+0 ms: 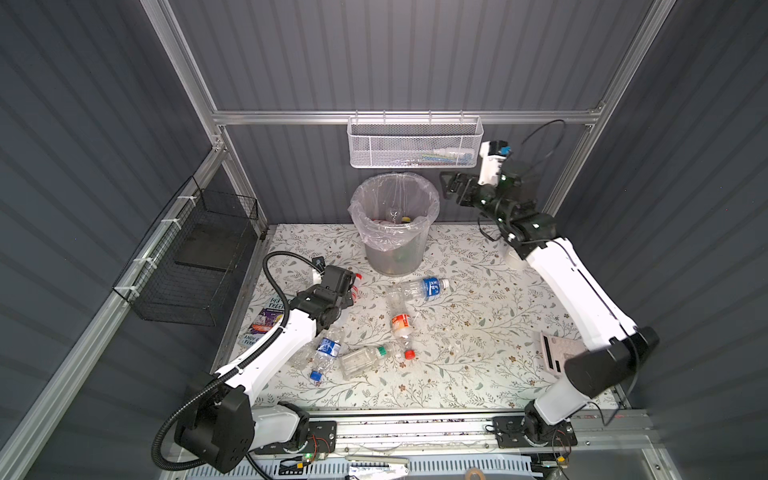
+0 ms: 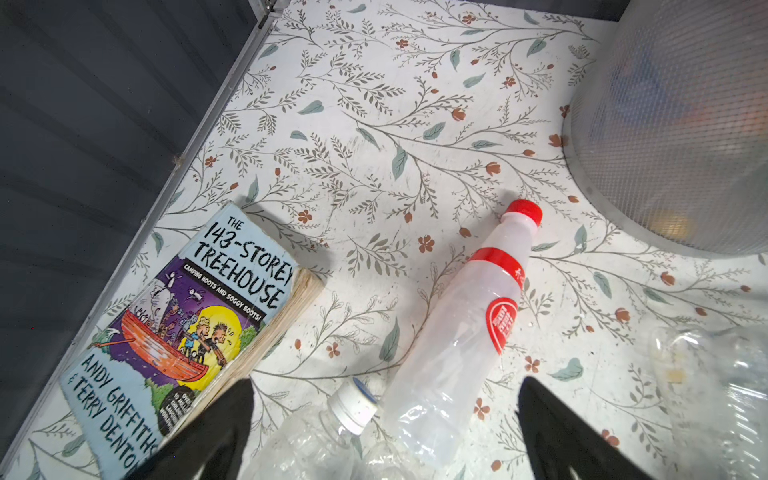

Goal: Throw the plastic bottles in the bin
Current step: 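Grasp another red-capped white bottle with the left gripper while the right gripper withdraws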

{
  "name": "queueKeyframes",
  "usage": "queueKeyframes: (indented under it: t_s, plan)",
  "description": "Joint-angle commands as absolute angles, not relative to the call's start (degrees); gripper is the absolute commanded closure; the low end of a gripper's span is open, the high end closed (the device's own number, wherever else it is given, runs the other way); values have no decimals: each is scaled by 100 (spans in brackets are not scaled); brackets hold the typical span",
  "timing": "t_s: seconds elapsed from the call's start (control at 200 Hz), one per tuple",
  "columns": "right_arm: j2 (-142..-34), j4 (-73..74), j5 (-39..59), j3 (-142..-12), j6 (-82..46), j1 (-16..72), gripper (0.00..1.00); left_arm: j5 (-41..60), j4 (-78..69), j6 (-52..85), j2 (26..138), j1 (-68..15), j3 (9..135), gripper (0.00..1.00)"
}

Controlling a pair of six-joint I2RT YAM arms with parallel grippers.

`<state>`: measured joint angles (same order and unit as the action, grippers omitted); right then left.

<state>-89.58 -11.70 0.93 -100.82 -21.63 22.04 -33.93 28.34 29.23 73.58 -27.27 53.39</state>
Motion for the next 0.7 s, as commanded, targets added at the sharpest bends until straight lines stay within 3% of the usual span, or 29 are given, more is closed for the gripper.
queueKeyframes:
  t_s: [0.0, 0.37, 0.695]
  plan:
    - [-8535, -834, -151, -8927, -2257, 2024, 1, -3283, 3200, 2976, 7562, -2707, 5586, 1]
    - [-6686, -604, -229, -5344, -3143, 1292, 1, -2318, 3419, 2611, 8431, -2707, 5807, 1]
    - [-5879, -538, -305, -4211, -3720, 1042, 1, -2201, 3388, 2453, 8930, -2706, 5957, 1]
